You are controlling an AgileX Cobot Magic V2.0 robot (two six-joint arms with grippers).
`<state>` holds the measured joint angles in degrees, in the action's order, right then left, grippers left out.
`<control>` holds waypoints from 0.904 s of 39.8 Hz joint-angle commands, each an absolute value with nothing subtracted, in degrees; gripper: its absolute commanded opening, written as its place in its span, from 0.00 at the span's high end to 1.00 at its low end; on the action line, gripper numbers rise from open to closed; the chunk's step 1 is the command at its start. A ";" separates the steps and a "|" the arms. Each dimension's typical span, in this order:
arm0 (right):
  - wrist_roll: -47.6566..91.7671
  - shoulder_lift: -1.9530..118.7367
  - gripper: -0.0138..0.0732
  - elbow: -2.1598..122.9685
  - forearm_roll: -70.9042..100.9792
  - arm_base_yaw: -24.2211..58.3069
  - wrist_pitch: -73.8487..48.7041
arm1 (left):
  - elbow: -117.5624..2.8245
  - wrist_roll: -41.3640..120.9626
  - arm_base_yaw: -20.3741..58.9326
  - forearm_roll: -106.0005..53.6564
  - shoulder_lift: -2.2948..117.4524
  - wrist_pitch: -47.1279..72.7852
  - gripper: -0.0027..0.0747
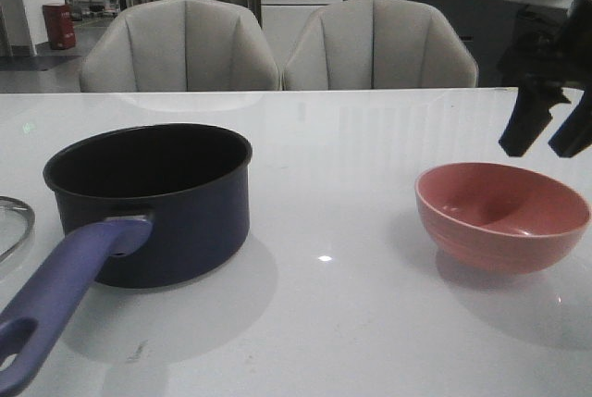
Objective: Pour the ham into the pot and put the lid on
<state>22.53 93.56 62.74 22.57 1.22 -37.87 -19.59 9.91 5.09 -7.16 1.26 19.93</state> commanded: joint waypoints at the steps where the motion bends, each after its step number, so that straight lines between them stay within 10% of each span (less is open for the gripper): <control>1: 28.06 85.79 0.31 60.00 30.16 1.41 -31.79 | -20.83 9.71 5.62 -7.46 1.93 15.26 0.81; 36: 34.19 28.99 0.31 22.03 34.75 21.72 6.08 | -20.83 9.71 5.62 -7.46 1.93 15.26 0.81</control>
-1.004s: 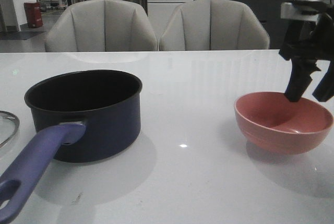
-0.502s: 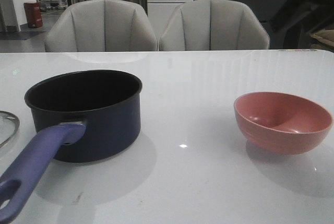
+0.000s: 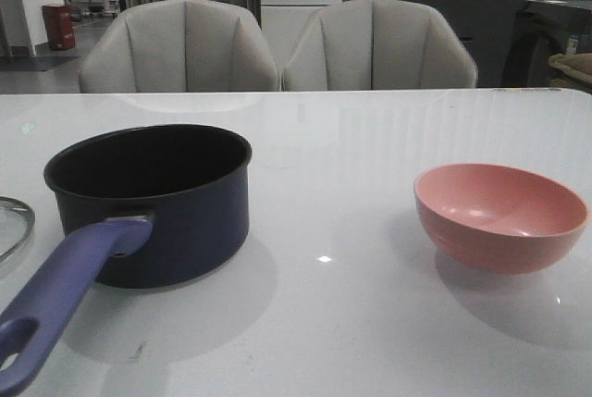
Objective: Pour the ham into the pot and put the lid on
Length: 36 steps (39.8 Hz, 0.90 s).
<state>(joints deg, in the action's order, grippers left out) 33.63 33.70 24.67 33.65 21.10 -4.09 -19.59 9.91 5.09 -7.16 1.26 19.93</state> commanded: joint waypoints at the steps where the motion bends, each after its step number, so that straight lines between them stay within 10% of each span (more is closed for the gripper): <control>1: 34.19 27.35 0.31 20.43 35.00 21.77 6.83 | -20.83 9.71 5.62 -7.46 1.93 15.26 0.81; 20: 34.19 15.74 0.31 11.45 35.41 21.82 0.79 | -20.83 9.71 5.62 -7.46 1.93 15.26 0.81; 36: 34.19 15.74 0.69 11.45 35.41 21.82 0.68 | -20.83 9.71 5.62 -7.46 1.93 15.26 0.81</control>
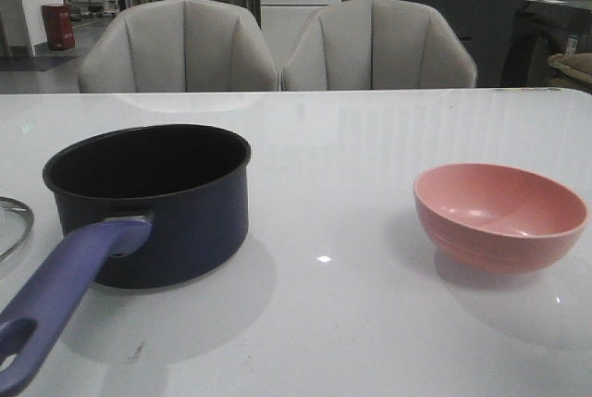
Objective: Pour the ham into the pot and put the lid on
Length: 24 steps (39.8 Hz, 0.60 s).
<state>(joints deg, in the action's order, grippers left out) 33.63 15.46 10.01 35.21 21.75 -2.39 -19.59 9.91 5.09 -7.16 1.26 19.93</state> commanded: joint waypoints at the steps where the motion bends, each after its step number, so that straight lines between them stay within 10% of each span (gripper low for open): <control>1: 34.19 15.74 0.69 11.45 35.41 21.82 0.68 | -20.83 9.71 5.62 -7.46 1.93 15.26 0.81; 24: 34.19 15.74 0.69 11.45 35.41 21.82 0.68 | -20.83 9.71 5.62 -7.78 1.93 14.45 0.81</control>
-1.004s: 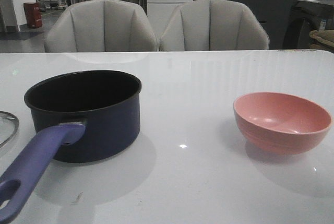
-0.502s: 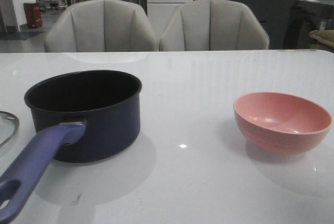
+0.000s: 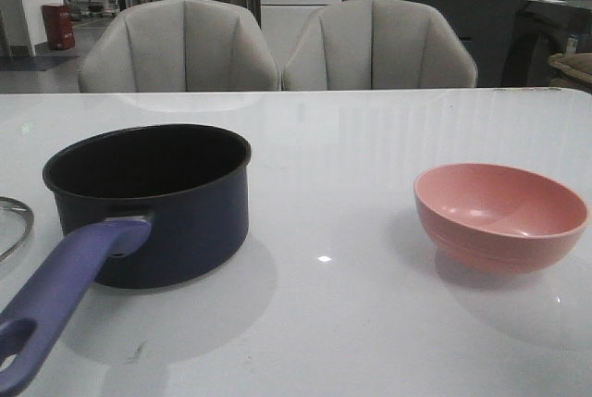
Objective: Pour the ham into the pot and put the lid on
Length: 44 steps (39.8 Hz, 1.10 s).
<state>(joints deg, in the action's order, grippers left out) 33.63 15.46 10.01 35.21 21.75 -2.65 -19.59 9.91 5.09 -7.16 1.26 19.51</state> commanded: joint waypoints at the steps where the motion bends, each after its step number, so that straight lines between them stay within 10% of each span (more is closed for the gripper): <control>1: 34.19 15.74 0.69 11.45 35.41 21.82 0.68 | -20.83 9.71 5.62 -7.78 1.93 14.45 0.81; 35: 34.19 15.74 0.69 11.45 35.41 21.82 0.68 | -29.12 9.71 5.62 -9.27 11.69 23.16 0.76; 44: 34.19 15.74 0.69 11.45 35.41 21.82 0.68 | -37.08 8.50 5.62 -9.27 23.37 30.15 0.43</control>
